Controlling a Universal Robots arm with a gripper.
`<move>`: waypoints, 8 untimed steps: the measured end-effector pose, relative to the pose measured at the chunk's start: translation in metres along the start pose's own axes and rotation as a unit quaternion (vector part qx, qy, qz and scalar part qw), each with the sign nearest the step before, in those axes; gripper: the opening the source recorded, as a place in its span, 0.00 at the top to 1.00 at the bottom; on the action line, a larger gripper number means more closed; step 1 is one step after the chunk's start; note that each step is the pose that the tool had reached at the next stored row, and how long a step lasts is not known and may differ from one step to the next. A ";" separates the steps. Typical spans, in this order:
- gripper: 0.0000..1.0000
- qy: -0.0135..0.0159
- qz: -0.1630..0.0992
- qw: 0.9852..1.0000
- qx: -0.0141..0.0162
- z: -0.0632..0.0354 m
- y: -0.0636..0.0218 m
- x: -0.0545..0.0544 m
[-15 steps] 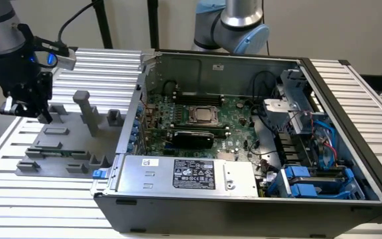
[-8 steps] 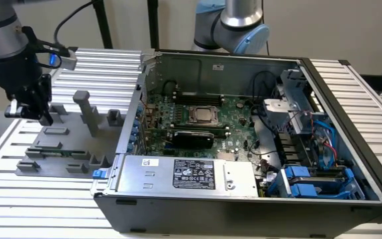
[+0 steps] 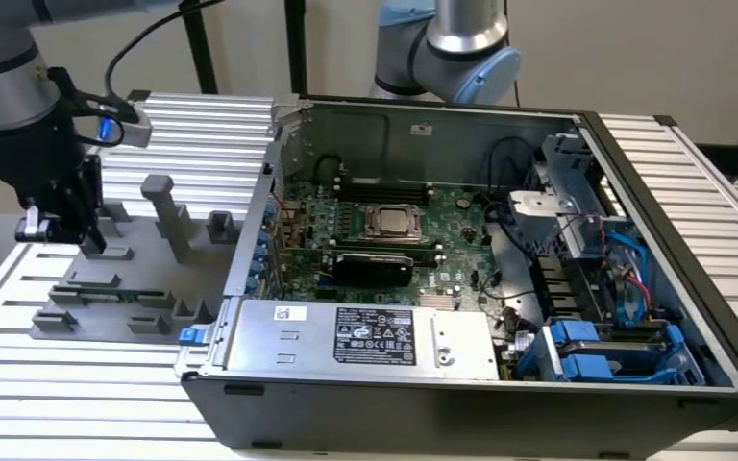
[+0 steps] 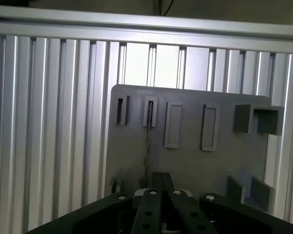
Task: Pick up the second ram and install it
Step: 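Pick up the second ram and move it above second insertion slot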
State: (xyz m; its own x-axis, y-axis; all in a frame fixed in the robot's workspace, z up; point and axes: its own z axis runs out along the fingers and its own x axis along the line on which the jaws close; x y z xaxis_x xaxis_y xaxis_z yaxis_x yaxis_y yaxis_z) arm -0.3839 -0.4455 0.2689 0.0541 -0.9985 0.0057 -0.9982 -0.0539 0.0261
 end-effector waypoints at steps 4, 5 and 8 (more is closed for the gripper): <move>0.00 -0.001 0.000 1.000 0.000 0.0035 -0.0047 0.005; 0.00 -0.001 0.000 1.000 0.000 0.0040 -0.0051 0.005; 0.00 -0.001 0.000 1.000 0.000 0.0055 -0.0052 0.005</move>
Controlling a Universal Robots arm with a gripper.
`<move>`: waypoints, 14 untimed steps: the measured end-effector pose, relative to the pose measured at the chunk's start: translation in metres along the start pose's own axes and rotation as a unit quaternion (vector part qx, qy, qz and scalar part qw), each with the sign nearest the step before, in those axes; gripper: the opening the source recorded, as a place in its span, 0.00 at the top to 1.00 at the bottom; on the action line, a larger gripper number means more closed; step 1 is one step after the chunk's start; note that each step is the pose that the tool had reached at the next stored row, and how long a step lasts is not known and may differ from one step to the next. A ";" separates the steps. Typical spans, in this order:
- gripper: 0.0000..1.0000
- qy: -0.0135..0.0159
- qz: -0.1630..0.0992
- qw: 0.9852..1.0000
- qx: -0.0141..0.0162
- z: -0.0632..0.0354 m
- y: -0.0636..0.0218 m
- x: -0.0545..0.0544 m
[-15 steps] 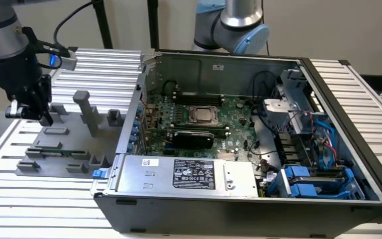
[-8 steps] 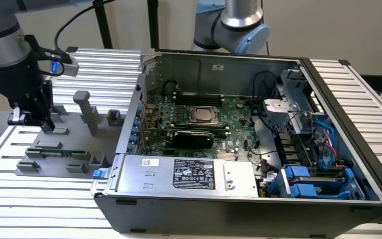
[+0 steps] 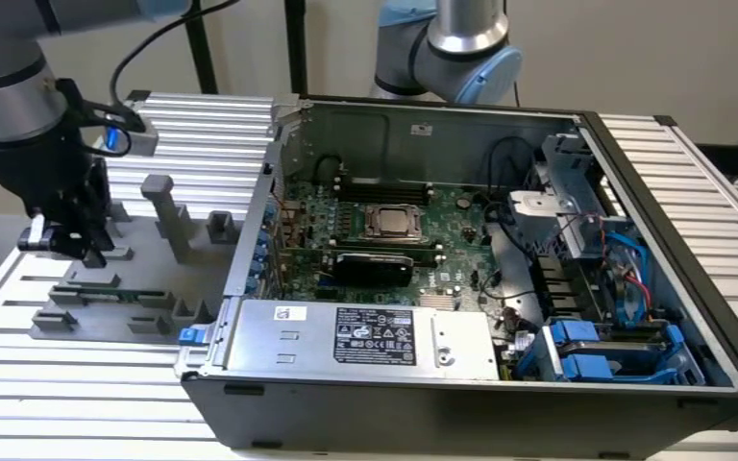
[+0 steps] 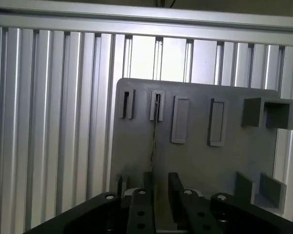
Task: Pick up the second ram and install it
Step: 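Pick up the second ram and move it above second insertion slot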
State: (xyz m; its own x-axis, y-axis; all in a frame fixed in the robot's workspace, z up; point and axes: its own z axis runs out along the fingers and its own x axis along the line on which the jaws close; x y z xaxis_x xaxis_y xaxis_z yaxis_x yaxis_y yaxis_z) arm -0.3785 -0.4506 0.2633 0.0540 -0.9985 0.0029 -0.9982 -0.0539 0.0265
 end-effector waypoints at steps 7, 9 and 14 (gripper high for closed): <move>0.00 0.000 0.001 1.000 0.000 0.0116 0.0006 0.000; 0.00 0.000 0.002 1.000 0.000 0.0152 0.0010 0.000; 0.00 0.000 0.010 1.000 0.000 0.0243 0.0017 0.001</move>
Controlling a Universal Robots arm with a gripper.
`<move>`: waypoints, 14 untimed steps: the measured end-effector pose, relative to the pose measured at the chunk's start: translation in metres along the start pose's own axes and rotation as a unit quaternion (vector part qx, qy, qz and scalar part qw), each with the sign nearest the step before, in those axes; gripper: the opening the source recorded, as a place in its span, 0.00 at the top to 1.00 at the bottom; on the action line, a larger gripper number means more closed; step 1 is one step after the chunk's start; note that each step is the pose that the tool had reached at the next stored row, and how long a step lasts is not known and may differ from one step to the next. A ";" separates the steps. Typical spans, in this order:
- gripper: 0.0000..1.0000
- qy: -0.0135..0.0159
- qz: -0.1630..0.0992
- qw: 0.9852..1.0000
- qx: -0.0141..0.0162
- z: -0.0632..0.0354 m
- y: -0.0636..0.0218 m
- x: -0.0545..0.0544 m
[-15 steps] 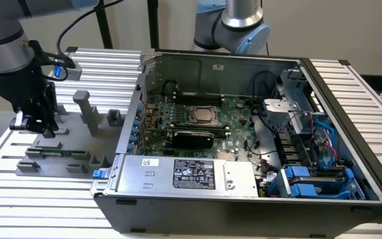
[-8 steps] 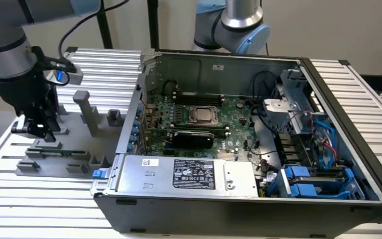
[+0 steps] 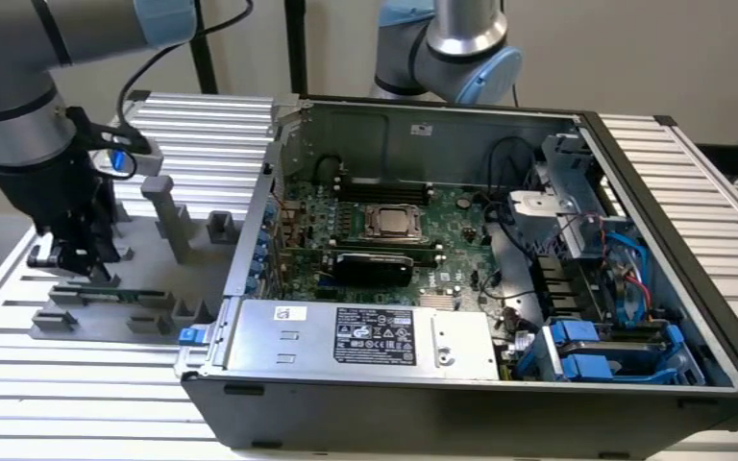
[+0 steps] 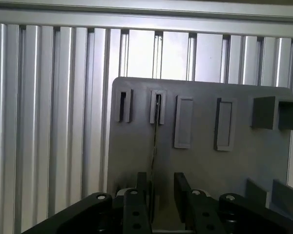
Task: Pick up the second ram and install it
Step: 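Pick up the second ram and move it above second insertion slot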
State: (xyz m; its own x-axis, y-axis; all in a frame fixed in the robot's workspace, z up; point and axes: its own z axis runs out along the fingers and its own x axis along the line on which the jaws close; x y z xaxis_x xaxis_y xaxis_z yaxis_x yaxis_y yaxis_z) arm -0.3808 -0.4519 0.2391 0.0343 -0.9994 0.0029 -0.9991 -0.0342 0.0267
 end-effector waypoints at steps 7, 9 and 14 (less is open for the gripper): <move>0.00 0.000 0.008 1.000 0.000 0.0128 0.0009 0.001; 0.00 0.000 0.009 1.000 0.000 0.0164 0.0012 0.001; 0.00 0.000 0.011 1.000 0.000 0.0255 0.0023 0.002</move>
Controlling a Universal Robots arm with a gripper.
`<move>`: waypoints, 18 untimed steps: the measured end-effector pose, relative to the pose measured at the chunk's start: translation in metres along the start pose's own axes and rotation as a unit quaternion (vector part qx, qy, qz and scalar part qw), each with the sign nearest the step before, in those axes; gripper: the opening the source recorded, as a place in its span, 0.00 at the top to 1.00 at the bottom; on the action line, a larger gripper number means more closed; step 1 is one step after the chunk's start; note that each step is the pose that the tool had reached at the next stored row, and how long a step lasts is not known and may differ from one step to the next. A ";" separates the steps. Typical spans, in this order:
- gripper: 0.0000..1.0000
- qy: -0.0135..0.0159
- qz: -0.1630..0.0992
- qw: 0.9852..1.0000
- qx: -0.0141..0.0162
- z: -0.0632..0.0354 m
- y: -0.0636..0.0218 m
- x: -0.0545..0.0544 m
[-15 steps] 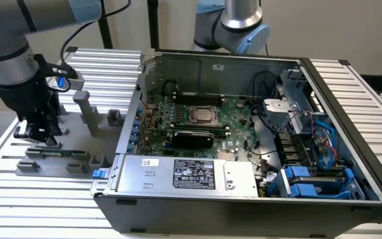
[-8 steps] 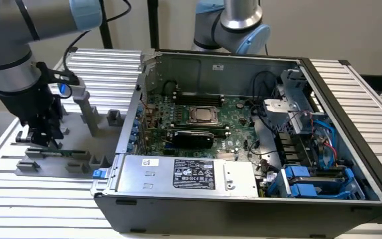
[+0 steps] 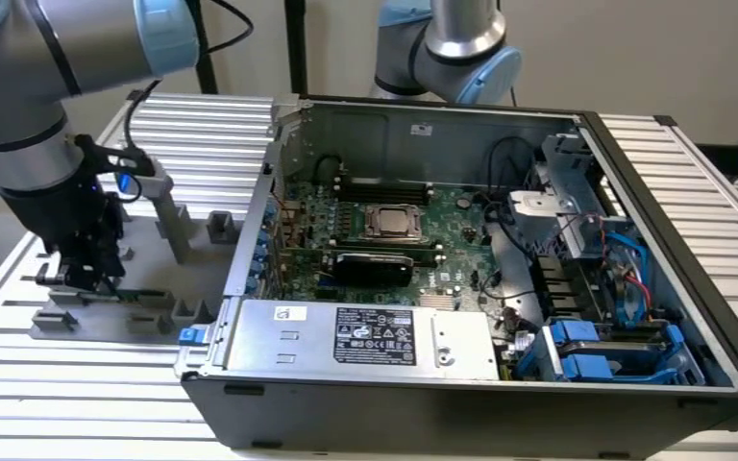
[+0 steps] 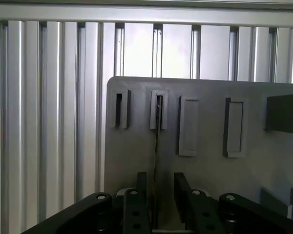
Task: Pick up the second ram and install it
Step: 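Pick up the second ram and move it above second insertion slot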
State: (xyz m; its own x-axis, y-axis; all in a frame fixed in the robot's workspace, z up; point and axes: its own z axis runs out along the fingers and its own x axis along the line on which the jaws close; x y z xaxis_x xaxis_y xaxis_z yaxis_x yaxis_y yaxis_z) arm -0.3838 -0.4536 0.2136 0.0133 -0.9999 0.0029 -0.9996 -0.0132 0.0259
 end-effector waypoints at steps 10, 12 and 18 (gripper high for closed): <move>0.00 -0.001 0.006 1.000 0.001 0.0103 0.0017 0.001; 0.00 -0.002 0.007 1.000 0.001 0.0121 0.0017 0.001; 0.00 -0.004 0.012 1.000 0.001 0.0166 0.0016 0.003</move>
State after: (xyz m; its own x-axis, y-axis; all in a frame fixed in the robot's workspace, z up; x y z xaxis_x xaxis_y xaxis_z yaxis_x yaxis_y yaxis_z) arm -0.3858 -0.4567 0.1971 -0.0117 -0.9999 -0.0044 -0.9996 0.0116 0.0240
